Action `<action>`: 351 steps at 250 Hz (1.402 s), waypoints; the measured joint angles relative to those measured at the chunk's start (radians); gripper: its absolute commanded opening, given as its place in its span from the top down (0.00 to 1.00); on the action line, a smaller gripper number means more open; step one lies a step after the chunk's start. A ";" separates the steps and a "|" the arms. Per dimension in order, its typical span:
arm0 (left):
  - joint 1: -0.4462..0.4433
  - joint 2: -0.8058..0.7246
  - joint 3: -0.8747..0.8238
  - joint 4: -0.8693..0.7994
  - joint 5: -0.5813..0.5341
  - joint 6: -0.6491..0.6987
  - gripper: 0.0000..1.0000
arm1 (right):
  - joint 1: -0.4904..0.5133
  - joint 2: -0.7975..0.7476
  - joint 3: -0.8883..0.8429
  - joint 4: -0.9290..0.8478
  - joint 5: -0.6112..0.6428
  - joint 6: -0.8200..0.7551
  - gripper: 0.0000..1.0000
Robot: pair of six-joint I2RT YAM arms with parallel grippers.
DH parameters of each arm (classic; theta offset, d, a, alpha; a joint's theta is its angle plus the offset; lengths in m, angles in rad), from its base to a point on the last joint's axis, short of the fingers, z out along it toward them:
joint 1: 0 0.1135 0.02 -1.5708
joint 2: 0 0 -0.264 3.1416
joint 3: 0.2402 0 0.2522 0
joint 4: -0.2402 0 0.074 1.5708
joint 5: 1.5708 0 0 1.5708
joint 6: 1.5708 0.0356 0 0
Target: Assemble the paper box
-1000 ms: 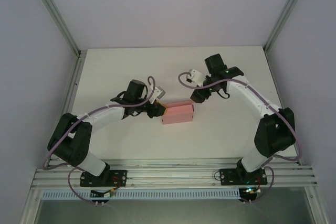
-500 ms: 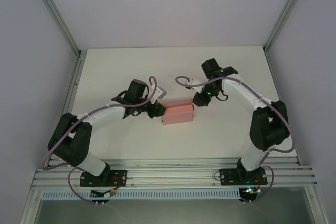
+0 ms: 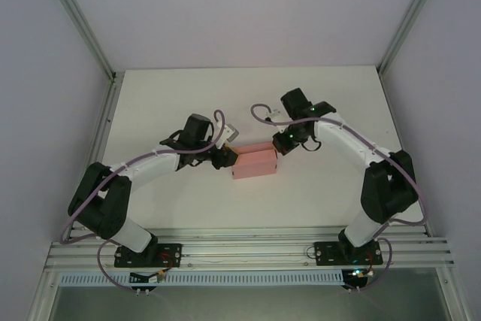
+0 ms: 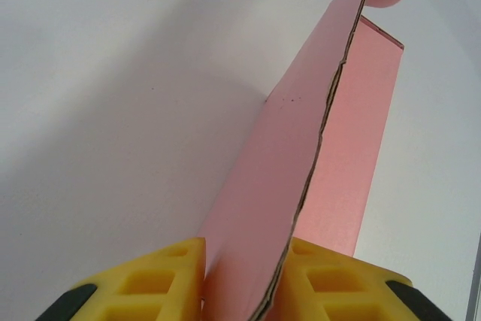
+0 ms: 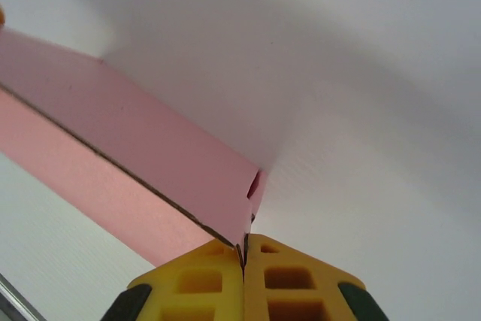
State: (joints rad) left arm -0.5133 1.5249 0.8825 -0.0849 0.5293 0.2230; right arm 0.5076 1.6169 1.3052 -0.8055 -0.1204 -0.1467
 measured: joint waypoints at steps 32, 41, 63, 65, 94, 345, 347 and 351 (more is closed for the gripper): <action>-0.011 -0.006 0.000 -0.007 -0.019 -0.002 0.73 | 0.053 -0.098 -0.119 0.101 0.071 0.211 1.00; -0.011 -0.008 0.000 -0.012 -0.023 -0.002 0.73 | 0.073 -0.126 -0.147 0.119 0.094 0.256 1.00; -0.015 -0.010 0.004 -0.021 -0.033 -0.002 0.72 | 0.100 -0.175 -0.200 0.160 0.121 0.343 1.00; -0.015 -0.010 0.004 -0.021 -0.034 -0.002 0.72 | 0.101 -0.178 -0.204 0.163 0.122 0.348 1.00; -0.022 -0.010 0.005 -0.019 -0.046 -0.002 0.73 | 0.107 -0.198 -0.247 0.214 0.140 0.430 1.00; -0.048 -0.037 0.030 -0.082 -0.124 -0.091 0.19 | 0.206 -0.298 -0.504 0.616 0.277 0.437 1.00; -0.049 -0.039 0.031 -0.085 -0.126 -0.090 0.17 | 0.207 -0.298 -0.505 0.616 0.277 0.437 1.00; -0.050 -0.044 0.031 -0.090 -0.131 -0.100 0.14 | 0.208 -0.299 -0.505 0.616 0.277 0.437 1.00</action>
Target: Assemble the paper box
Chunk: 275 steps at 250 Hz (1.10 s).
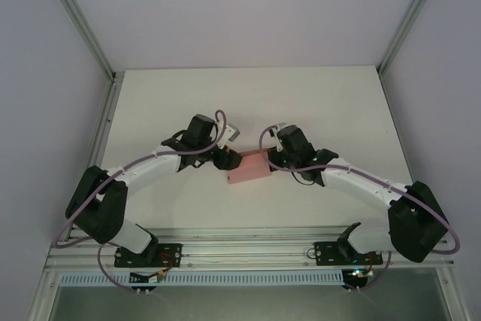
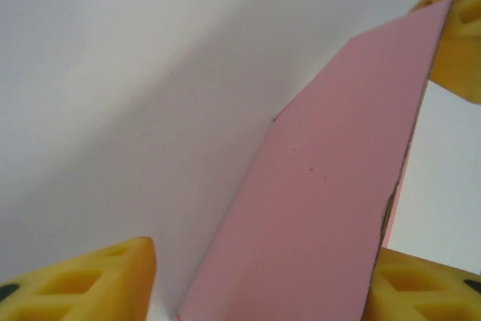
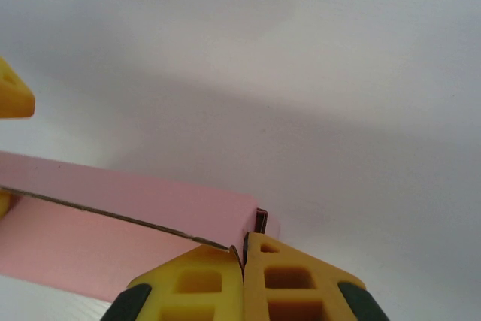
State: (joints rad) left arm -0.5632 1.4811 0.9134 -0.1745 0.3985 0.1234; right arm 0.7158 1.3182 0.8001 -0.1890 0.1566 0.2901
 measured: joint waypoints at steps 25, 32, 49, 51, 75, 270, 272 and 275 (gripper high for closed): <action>-0.004 -0.050 0.002 -0.039 -0.026 -0.006 0.00 | 0.014 -0.003 0.000 -0.004 0.000 0.000 1.00; -0.004 -0.067 0.002 -0.052 -0.035 -0.004 0.00 | 0.018 -0.004 0.000 -0.006 0.002 0.000 1.00; -0.005 -0.110 0.010 -0.092 -0.066 -0.008 0.00 | 0.024 -0.007 0.000 -0.012 0.006 0.001 1.00; -0.005 -0.117 0.012 -0.098 -0.071 -0.008 0.00 | 0.025 -0.007 0.000 -0.013 0.008 0.002 1.00; -0.006 -0.171 0.033 -0.158 -0.120 -0.032 0.00 | 0.032 -0.007 0.002 -0.019 0.026 0.011 1.00; -0.083 -0.135 0.098 -0.381 -0.315 -0.133 0.83 | 0.071 0.043 0.100 -0.154 0.097 0.072 1.00; -0.084 -0.135 0.098 -0.381 -0.315 -0.133 0.83 | 0.071 0.043 0.101 -0.154 0.098 0.072 1.00; -0.085 -0.134 0.098 -0.381 -0.314 -0.132 0.83 | 0.071 0.043 0.102 -0.156 0.098 0.072 1.00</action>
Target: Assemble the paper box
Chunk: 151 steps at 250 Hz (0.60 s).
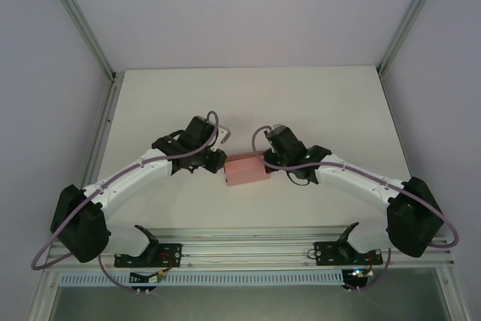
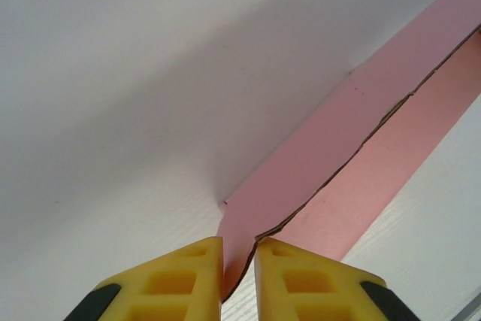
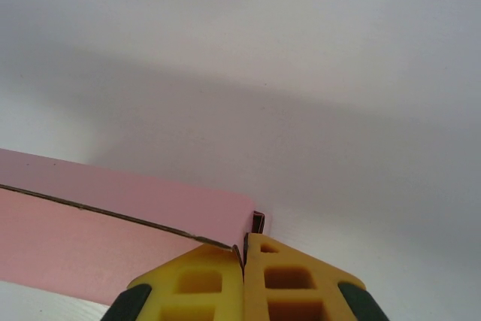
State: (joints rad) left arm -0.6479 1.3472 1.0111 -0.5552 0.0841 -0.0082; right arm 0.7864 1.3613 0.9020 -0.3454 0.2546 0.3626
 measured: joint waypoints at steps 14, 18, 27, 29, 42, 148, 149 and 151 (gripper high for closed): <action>-0.005 0.002 0.000 0.000 0.000 0.000 0.83 | 0.001 0.002 0.004 -0.005 0.003 0.000 1.00; -0.005 0.003 0.000 0.000 0.000 0.000 0.83 | 0.002 0.002 0.004 -0.006 0.004 0.000 1.00; -0.006 0.003 0.000 0.000 0.000 -0.001 0.86 | 0.002 0.002 0.005 -0.009 0.006 0.000 1.00; -0.007 0.003 0.000 0.000 0.000 -0.003 0.87 | 0.002 0.002 0.005 -0.010 0.006 0.000 1.00; -0.010 0.004 0.000 0.000 -0.002 -0.004 0.90 | 0.004 0.003 0.006 -0.012 0.007 0.000 1.00; -0.025 0.053 0.089 -0.053 -0.044 -0.312 1.00 | 0.065 0.013 0.031 -0.068 0.115 0.050 1.00; -0.025 0.054 0.090 -0.054 -0.044 -0.316 1.00 | 0.066 0.013 0.031 -0.068 0.116 0.050 1.00; -0.025 0.055 0.091 -0.056 -0.045 -0.322 1.00 | 0.067 0.013 0.031 -0.068 0.118 0.052 1.00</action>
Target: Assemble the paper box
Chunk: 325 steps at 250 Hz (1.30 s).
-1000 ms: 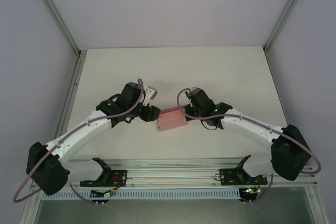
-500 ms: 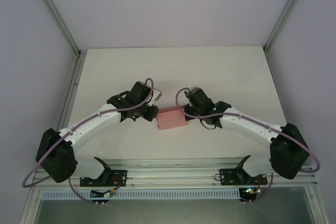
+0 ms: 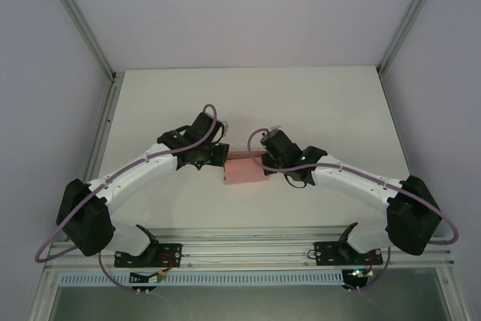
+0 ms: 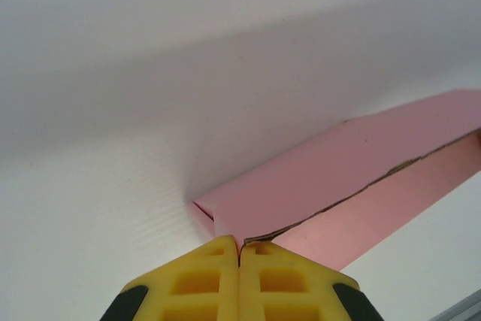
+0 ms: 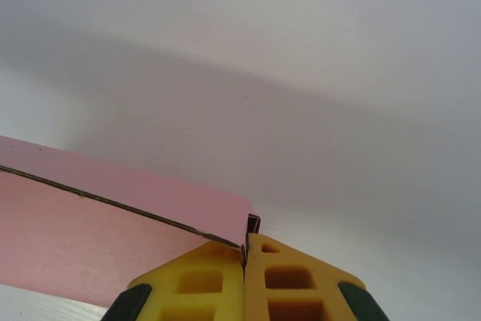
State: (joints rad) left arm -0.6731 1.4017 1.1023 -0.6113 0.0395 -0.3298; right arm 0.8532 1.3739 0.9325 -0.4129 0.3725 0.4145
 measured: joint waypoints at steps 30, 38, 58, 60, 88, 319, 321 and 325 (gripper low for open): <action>0.000 0.014 0.009 -0.015 -0.013 -0.099 1.00 | 0.019 0.001 0.000 0.001 0.026 0.025 1.00; 0.000 0.017 0.008 -0.014 -0.016 -0.122 1.00 | 0.023 0.002 0.000 0.002 0.031 0.031 1.00; -0.001 0.019 0.000 -0.002 -0.020 -0.174 1.00 | 0.031 0.012 0.000 0.009 0.050 0.043 1.00; -0.001 0.019 -0.001 -0.001 -0.020 -0.177 1.00 | 0.032 0.013 0.000 0.010 0.052 0.044 1.00; -0.001 0.026 -0.002 0.019 -0.024 -0.227 1.00 | 0.038 0.027 0.006 0.012 0.080 0.051 1.00; -0.215 -0.180 -0.472 0.606 -0.362 -0.074 1.00 | 0.117 -0.056 -0.242 0.357 0.257 0.048 1.00; -0.217 -0.180 -0.476 0.615 -0.366 -0.074 1.00 | 0.117 -0.056 -0.245 0.362 0.259 0.048 1.00; -0.220 -0.180 -0.484 0.628 -0.373 -0.076 1.00 | 0.118 -0.056 -0.251 0.373 0.262 0.050 1.00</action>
State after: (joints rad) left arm -0.8928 1.2217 0.6178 0.0162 -0.3336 -0.4061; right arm 0.9710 1.3178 0.6811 -0.0395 0.6342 0.4641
